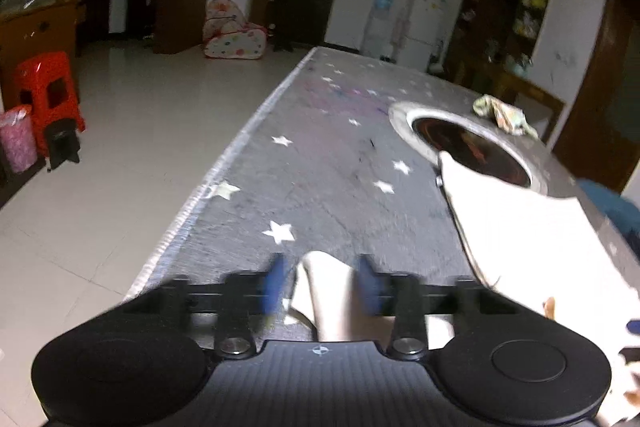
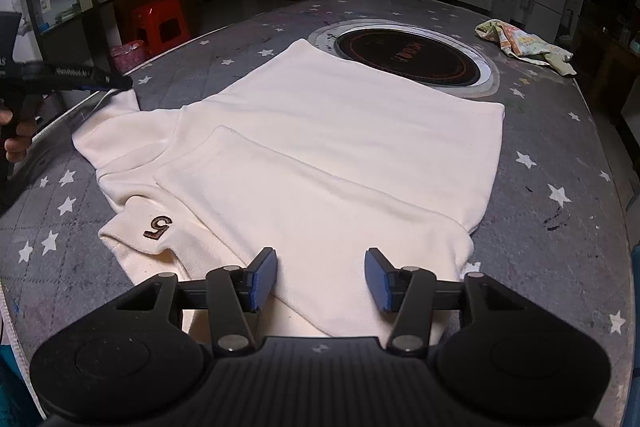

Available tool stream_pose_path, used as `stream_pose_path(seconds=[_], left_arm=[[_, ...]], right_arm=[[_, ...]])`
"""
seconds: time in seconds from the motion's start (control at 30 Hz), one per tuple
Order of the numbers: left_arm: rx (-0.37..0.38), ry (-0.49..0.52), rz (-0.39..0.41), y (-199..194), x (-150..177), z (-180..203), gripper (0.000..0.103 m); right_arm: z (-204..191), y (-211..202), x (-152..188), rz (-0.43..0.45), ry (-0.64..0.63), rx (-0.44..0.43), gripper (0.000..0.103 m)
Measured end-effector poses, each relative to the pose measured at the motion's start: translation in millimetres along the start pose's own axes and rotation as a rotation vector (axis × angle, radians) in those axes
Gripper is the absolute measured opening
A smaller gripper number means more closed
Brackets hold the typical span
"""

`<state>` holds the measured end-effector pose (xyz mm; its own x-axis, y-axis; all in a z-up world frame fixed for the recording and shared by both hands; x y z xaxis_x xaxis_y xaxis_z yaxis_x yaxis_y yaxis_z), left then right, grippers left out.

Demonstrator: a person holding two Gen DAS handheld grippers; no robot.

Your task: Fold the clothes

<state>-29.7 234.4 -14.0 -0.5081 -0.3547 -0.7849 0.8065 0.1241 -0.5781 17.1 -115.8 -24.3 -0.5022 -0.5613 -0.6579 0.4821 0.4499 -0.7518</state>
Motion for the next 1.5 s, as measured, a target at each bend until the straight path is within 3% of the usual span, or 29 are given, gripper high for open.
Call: stream_pose_path(seconds=[0.03, 0.23, 0.37, 0.47, 0.53, 0.6, 0.7, 0.77, 0.8, 0.83, 0.93, 1.1, 1.2, 1.3, 1.33, 1.43, 1.5], left_arm=[[-0.004, 0.002, 0.002, -0.2, 0.2, -0.9, 0.005], [-0.108, -0.108, 0.142, -33.4, -14.0, -30.3, 0.003], [-0.125, -0.115, 0.1, -31.1, -5.6, -43.2, 0.009], [-0.106, -0.158, 0.071, -29.2, 2.0, -47.1, 0.029], [-0.081, -0.162, 0.067, -30.2, 4.1, -43.7, 0.051], [-0.057, -0.15, 0.064, -31.6, 5.0, -38.6, 0.051], [-0.034, -0.105, 0.035, -24.9, 7.3, -25.9, 0.047], [-0.025, -0.091, 0.033, -21.2, 8.1, -19.5, 0.034], [-0.01, -0.097, 0.033, -20.3, 7.9, -17.6, 0.017], [-0.008, -0.109, 0.034, -20.8, 6.7, -16.7, 0.01], [-0.006, -0.146, 0.049, -25.9, 0.6, -12.8, 0.006], [0.095, -0.147, 0.118, -56.3, -25.3, 34.4, 0.005], [0.241, -0.091, 0.159, -77.9, -35.7, 96.1, 0.006], [0.437, 0.026, 0.148, -92.3, -30.7, 155.9, 0.018], [0.471, 0.065, 0.149, -96.0, -27.2, 168.9, 0.023], [0.505, 0.146, 0.156, -101.1, -18.0, 185.5, 0.024], [0.476, 0.159, 0.135, -96.2, -12.7, 175.9, 0.033]], right_arm=[[0.2, 0.3, 0.2, 0.001, 0.003, 0.0, 0.051], [1.0, 0.8, 1.1, 0.007, 0.005, -0.003, 0.051], [0.6, 1.4, 0.6, 0.01, 0.004, -0.002, 0.051], [0.2, 1.0, 0.1, 0.012, 0.004, 0.001, 0.051], [0.3, 0.8, 0.1, 0.012, 0.004, 0.0, 0.052], [0.3, 0.9, 0.0, 0.012, 0.005, 0.0, 0.052], [-0.3, 0.9, -0.5, 0.014, 0.004, 0.001, 0.052], [-0.8, 0.1, -0.3, 0.019, 0.006, 0.001, 0.052], [-1.0, -0.4, -0.2, 0.021, 0.007, 0.001, 0.052], [-0.7, -0.9, -0.1, 0.023, 0.008, -0.001, 0.052], [0.2, -2.4, 0.2, 0.03, 0.011, -0.006, 0.052], [3.0, -4.4, 1.3, 0.047, 0.023, -0.014, 0.052], [4.9, -5.6, 3.2, 0.058, 0.038, -0.019, 0.052], [7.6, -9.1, 4.3, 0.07, 0.051, -0.018, 0.052], [8.9, -11.4, 4.4, 0.076, 0.057, -0.016, 0.052], [12.9, -18.2, 4.7, 0.094, 0.072, -0.009, 0.052], [16.0, -24.7, 4.7, 0.106, 0.08, -0.005, 0.052]])
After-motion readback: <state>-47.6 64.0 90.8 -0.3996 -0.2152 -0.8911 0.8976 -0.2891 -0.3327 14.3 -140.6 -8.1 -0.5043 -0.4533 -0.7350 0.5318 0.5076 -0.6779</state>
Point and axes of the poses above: each gripper's, at about its wrist camera, not at the fingertips, and y roughly the way its jaws point, z to its right, x to its underside, the point moved 6 cm from there along y, roughly the way its jaws point, and after that the axes turned 3 degrees about x, right-handed, at the moved point
